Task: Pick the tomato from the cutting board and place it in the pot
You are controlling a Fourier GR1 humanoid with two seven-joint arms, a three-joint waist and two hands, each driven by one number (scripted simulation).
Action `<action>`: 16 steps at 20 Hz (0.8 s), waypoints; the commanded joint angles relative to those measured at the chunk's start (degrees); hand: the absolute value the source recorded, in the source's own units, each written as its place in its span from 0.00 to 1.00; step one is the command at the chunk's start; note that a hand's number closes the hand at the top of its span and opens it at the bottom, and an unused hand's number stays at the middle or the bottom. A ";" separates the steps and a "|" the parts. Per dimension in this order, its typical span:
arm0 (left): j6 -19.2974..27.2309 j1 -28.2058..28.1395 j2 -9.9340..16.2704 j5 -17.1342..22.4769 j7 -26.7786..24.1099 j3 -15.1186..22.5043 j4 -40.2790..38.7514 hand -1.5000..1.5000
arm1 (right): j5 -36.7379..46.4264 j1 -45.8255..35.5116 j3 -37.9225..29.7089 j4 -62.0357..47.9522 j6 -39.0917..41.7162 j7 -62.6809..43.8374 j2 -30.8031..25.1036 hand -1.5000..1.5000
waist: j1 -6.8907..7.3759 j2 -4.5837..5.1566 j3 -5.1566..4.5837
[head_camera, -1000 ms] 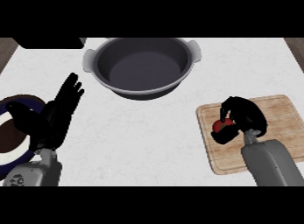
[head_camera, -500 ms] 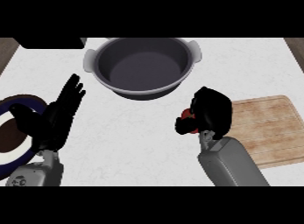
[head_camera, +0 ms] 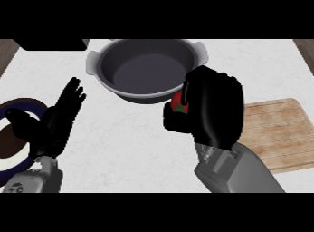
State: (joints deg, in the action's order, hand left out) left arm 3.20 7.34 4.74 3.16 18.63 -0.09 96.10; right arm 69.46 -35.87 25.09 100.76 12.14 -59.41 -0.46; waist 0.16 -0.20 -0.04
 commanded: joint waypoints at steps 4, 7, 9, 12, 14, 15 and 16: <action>0.56 1.20 -1.00 -1.43 -2.12 0.62 -2.31 0.50 | -3.70 -18.90 -2.85 -5.14 0.56 -2.99 0.44 1.00 | 0.59 0.27 -0.02; 1.28 1.64 -1.57 -1.42 -0.03 1.06 -0.57 0.50 | -7.52 -25.24 -4.93 -8.24 1.18 -5.84 0.44 1.00 | 0.74 0.20 -0.02; 0.16 4.21 -1.19 0.13 -2.05 -0.95 -5.55 0.50 | -10.00 -27.73 -4.86 -9.70 0.95 -8.44 0.44 1.00 | 0.51 0.25 -0.04; -1.22 0.21 -0.34 -0.27 -1.46 0.63 -1.50 0.50 | -10.88 -31.43 -8.51 -22.58 -6.51 -4.45 0.44 1.00 | 1.81 0.48 -0.05; 0.02 2.24 -1.65 -1.44 -1.53 1.55 -3.19 0.50 | -12.50 -32.39 -8.59 -25.19 -7.42 -5.91 0.44 1.00 | 1.39 0.48 -0.05; 0.62 2.30 -1.09 -1.37 2.28 1.56 0.42 0.50 | -12.15 -33.37 -10.44 -28.91 -8.80 -3.18 0.44 1.00 | 1.62 0.45 -0.02; -1.91 1.62 0.55 1.83 0.90 -1.12 -0.16 0.50 | -12.92 -35.53 -10.14 -29.57 -7.78 -5.31 0.44 1.00 | 1.62 0.39 -0.04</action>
State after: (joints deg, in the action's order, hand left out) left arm 3.17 9.15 3.94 2.58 19.22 0.64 95.43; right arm 58.78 -66.05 16.83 78.76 7.43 -59.97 -0.28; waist 1.49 0.16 -0.07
